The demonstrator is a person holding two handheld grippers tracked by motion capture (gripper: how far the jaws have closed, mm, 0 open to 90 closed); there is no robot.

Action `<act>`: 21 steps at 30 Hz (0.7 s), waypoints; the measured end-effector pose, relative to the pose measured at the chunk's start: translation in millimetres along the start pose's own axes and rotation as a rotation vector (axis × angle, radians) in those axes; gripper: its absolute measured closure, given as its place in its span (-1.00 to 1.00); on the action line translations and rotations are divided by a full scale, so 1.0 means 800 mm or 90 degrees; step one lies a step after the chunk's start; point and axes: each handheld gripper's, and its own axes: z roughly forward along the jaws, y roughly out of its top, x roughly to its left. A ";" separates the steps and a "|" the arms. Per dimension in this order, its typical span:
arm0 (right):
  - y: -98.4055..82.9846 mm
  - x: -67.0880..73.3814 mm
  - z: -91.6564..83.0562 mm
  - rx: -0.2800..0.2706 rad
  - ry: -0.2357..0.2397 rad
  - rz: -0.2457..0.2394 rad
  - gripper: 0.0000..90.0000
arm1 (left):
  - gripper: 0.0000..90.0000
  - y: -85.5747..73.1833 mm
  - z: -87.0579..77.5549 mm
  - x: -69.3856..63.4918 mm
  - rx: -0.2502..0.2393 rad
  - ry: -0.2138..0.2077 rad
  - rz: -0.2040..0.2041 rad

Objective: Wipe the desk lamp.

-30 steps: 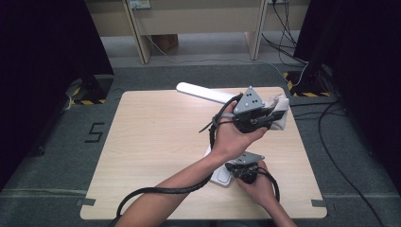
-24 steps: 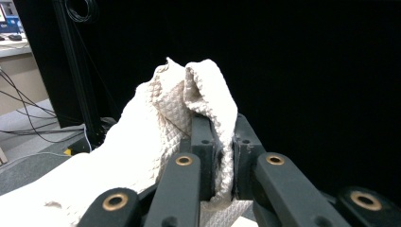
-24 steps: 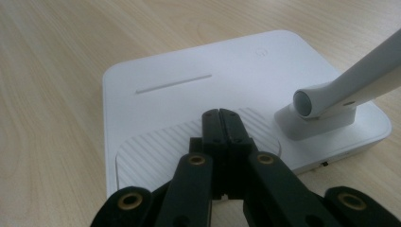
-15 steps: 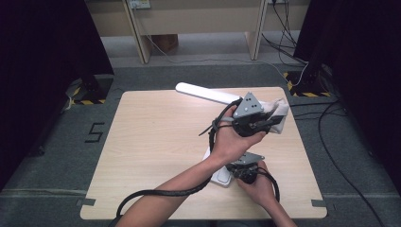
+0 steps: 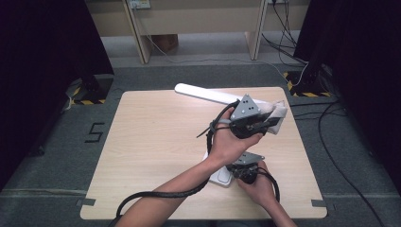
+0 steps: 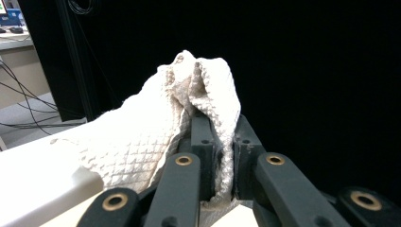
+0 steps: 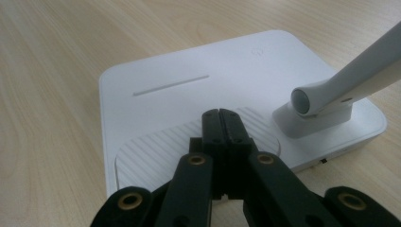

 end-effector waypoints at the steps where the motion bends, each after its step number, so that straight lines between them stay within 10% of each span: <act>1: 0.000 0.000 0.000 0.000 0.000 0.000 1.00 | 0.84 -0.001 -0.001 0.000 -0.001 0.000 -0.001; 21: 0.000 0.000 0.000 0.000 0.001 0.004 1.00 | 0.84 -0.039 -0.109 0.024 -0.006 0.050 -0.024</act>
